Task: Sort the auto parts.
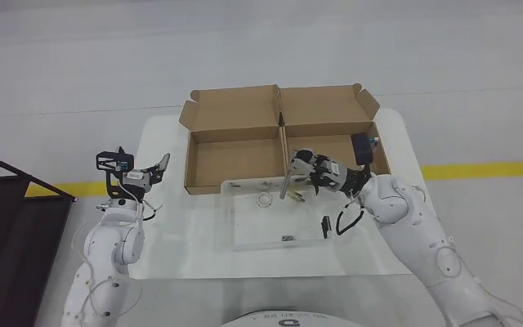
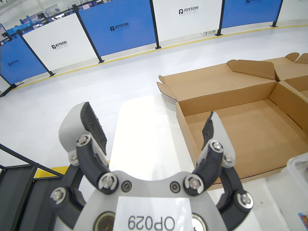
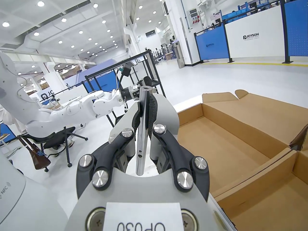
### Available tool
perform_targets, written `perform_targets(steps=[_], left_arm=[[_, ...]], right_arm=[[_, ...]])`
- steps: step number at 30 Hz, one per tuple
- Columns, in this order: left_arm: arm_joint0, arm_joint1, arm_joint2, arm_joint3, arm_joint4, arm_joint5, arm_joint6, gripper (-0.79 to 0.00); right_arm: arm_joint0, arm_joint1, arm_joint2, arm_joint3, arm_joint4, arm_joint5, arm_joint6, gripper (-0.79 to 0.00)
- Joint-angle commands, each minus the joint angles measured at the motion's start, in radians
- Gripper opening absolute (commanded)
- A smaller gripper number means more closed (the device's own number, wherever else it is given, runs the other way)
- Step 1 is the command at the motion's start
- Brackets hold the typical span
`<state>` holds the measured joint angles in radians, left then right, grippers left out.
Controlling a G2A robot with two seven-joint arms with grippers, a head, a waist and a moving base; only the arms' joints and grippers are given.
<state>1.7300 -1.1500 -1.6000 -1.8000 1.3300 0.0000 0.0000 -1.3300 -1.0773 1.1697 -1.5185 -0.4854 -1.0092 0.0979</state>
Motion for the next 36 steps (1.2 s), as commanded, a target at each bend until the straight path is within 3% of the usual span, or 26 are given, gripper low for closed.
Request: perform_targets(steps=[1, 9, 14, 18, 25, 36], left_arm=[[0.000, 0.000, 0.000, 0.000, 0.000, 0.000, 0.000, 0.000], [0.000, 0.000, 0.000, 0.000, 0.000, 0.000, 0.000, 0.000], [0.000, 0.000, 0.000, 0.000, 0.000, 0.000, 0.000, 0.000], [0.000, 0.000, 0.000, 0.000, 0.000, 0.000, 0.000, 0.000], [0.000, 0.000, 0.000, 0.000, 0.000, 0.000, 0.000, 0.000], [0.000, 0.000, 0.000, 0.000, 0.000, 0.000, 0.000, 0.000]], right_arm=[[0.000, 0.000, 0.000, 0.000, 0.000, 0.000, 0.000, -0.785], [-0.010, -0.003, -0.010, -0.007, 0.029, 0.013, -0.009, -0.785], [-0.012, -0.007, -0.045, -0.002, 0.191, -0.003, -0.016, -0.785], [0.003, -0.011, -0.087, -0.014, 0.411, -0.003, -0.008, -0.785], [0.050, -0.008, -0.116, 0.018, 0.790, -0.003, 0.129, -0.785], [0.075, -0.022, -0.104, 0.066, 0.922, -0.003, 0.276, -0.785]])
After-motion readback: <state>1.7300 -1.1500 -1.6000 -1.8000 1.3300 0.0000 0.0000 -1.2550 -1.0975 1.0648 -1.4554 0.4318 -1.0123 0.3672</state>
